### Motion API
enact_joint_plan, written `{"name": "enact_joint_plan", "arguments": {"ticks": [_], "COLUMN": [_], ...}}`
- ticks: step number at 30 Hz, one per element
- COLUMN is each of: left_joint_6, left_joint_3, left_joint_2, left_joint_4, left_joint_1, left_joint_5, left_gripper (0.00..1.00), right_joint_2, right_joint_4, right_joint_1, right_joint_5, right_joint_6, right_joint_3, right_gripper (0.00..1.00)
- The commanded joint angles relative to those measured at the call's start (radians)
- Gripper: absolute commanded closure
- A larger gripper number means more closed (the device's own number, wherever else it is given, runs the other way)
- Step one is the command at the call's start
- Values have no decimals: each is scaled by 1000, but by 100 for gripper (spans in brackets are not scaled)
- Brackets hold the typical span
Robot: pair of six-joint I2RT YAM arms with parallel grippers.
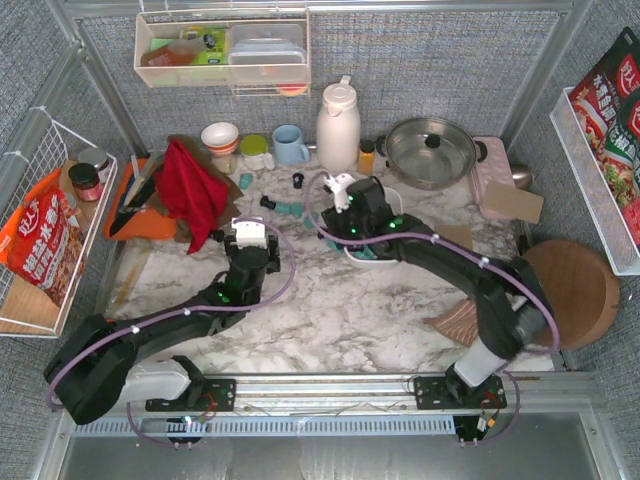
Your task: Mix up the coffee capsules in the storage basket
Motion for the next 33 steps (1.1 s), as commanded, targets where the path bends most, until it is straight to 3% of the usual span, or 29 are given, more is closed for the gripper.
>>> {"name": "enact_joint_plan", "arguments": {"ticks": [1, 8, 18, 33], "left_joint_6": [35, 70, 68, 66], "left_joint_3": [-28, -67, -95, -112], "left_joint_2": [-2, -9, -99, -143], "left_joint_4": [115, 180, 180, 171], "left_joint_1": [1, 2, 2, 4], "left_joint_5": [-79, -98, -80, -82], "left_gripper": [22, 21, 20, 19], "right_joint_2": [154, 397, 616, 817], "right_joint_4": [-181, -295, -423, -611], "right_joint_1": [8, 17, 17, 24], "right_joint_5": [-60, -35, -26, -16], "right_joint_6": [-84, -130, -245, -325], "right_joint_3": [161, 415, 639, 850], "right_gripper": [40, 39, 36, 33]}}
